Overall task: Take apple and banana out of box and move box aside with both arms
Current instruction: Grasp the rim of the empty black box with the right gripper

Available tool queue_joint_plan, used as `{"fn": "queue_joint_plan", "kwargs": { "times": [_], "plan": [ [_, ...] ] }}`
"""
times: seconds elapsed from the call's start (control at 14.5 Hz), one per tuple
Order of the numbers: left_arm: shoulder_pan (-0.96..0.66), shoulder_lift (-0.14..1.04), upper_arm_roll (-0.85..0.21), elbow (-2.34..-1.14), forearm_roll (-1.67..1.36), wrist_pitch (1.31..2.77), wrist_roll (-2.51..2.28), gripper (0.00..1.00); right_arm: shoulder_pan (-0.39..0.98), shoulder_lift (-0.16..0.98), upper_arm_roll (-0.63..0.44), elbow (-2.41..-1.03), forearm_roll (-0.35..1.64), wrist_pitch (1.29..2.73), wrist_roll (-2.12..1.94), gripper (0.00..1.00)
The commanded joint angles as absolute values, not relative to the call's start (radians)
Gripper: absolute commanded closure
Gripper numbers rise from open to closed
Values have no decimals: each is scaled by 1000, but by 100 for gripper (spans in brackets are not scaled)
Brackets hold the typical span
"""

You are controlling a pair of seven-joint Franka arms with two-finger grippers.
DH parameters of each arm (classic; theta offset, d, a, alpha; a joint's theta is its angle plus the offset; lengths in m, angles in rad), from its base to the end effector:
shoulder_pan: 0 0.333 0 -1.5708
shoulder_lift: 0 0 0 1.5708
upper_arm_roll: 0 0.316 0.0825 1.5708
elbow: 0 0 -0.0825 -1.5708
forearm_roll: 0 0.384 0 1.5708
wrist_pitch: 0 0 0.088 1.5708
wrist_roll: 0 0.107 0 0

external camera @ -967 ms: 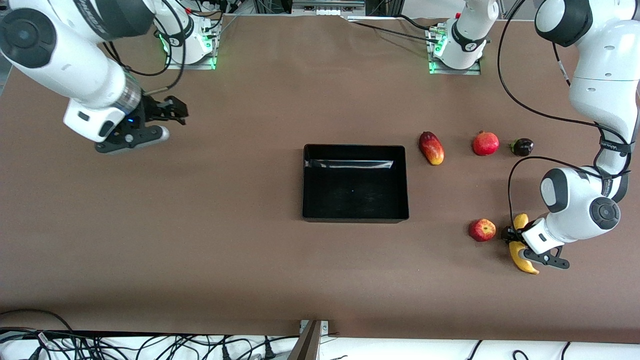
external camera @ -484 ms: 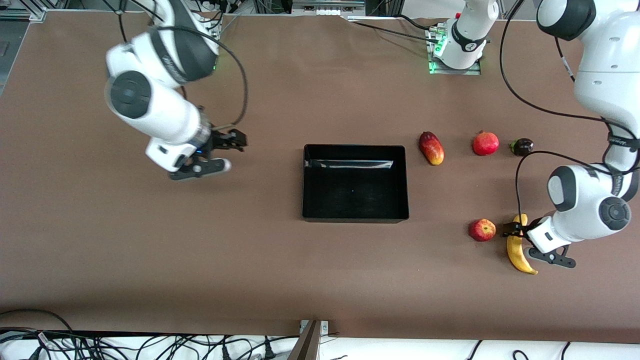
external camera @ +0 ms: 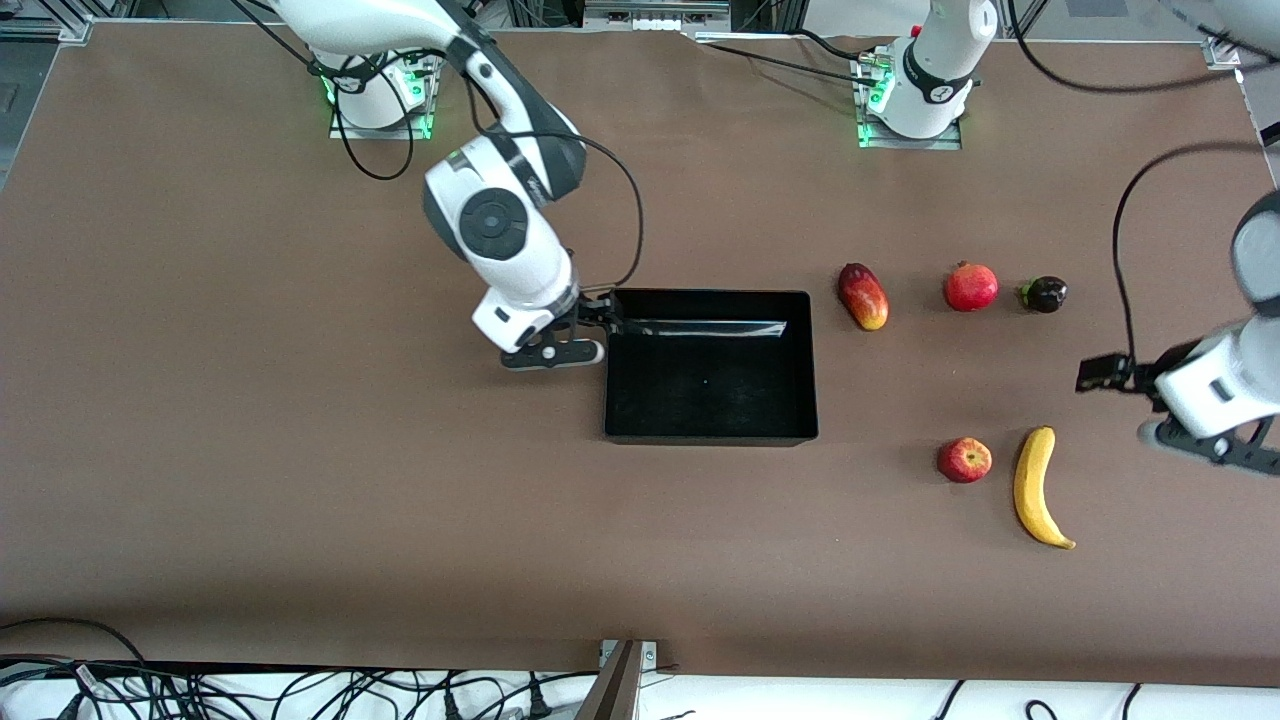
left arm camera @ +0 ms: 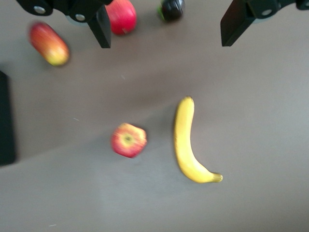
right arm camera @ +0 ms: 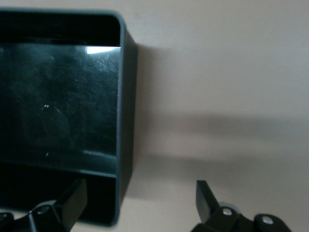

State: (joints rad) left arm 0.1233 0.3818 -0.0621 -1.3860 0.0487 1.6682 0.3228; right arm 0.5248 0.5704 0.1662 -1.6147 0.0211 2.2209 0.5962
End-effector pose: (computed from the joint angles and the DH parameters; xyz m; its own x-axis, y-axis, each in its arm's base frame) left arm 0.6619 0.0519 0.4864 0.9599 -0.2614 -0.1015 -0.2619 -0.9651 0.0080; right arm 0.5435 0.4307 0.3013 0.9981 0.0560 -0.0262 0.0527 -0.9924 -0.1110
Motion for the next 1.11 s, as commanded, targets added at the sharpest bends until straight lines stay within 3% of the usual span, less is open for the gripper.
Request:
{"fn": "queue_joint_plan", "kwargs": {
  "times": [0.0, 0.07, 0.14, 0.21, 0.41, 0.9, 1.04],
  "plan": [
    [3, 240, 21, -1419, 12, 1577, 324, 0, 571, 643, 153, -1594, -28, 2308, 669, 0],
    [-30, 192, 37, -1420, 8, 1534, 321, 0, 586, 664, 150, -1594, -34, 2334, 681, 0],
    [-64, 146, 57, -1420, 6, 1487, 321, 0, 601, 678, 140, -1594, -49, 2351, 693, 7],
    [-83, 111, 60, -1419, 6, 1441, 319, 0, 610, 689, 129, -1592, -63, 2358, 698, 22],
    [-124, 26, 51, -1414, 6, 1344, 232, 0, 611, 695, 129, -1592, -64, 2359, 696, 97],
    [-190, -18, 60, -1417, 14, 1267, 150, 0, 585, 672, 115, -1592, -61, 2345, 677, 100],
    [-190, -17, 58, -1424, 12, 1267, 129, 0, 548, 620, 114, -1592, -58, 2269, 645, 100]
  ]
}}
